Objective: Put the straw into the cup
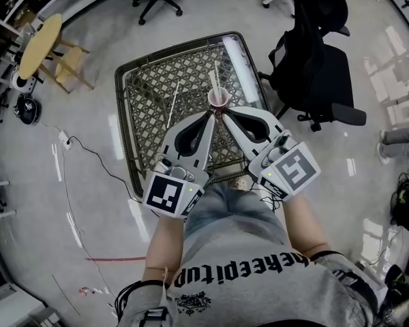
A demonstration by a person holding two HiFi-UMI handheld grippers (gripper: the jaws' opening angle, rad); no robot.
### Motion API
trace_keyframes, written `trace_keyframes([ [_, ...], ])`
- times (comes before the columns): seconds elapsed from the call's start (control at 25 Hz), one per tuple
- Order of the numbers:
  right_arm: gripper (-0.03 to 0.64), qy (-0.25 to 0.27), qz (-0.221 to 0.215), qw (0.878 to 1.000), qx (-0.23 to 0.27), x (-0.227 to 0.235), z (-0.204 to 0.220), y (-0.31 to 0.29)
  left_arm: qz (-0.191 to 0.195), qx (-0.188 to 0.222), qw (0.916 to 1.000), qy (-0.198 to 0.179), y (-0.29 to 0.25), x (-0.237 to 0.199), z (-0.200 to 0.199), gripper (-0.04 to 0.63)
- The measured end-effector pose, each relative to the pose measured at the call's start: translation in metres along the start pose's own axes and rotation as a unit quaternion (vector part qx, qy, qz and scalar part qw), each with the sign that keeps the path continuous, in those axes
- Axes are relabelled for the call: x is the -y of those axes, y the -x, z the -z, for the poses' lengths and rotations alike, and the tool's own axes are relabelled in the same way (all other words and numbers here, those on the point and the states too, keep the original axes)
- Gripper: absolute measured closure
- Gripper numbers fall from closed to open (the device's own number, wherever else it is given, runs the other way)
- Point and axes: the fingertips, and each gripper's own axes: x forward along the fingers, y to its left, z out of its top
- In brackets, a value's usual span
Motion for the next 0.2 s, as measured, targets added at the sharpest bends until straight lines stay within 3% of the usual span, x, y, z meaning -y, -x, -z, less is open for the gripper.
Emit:
trace_keyframes([
  [0.2,0.607,0.002,-0.001,1.0,0.001,-0.0026,-0.001,0.0067,0.001,0.001,1.0,-0.002,0.0016,0.0079,-0.0014,0.568],
])
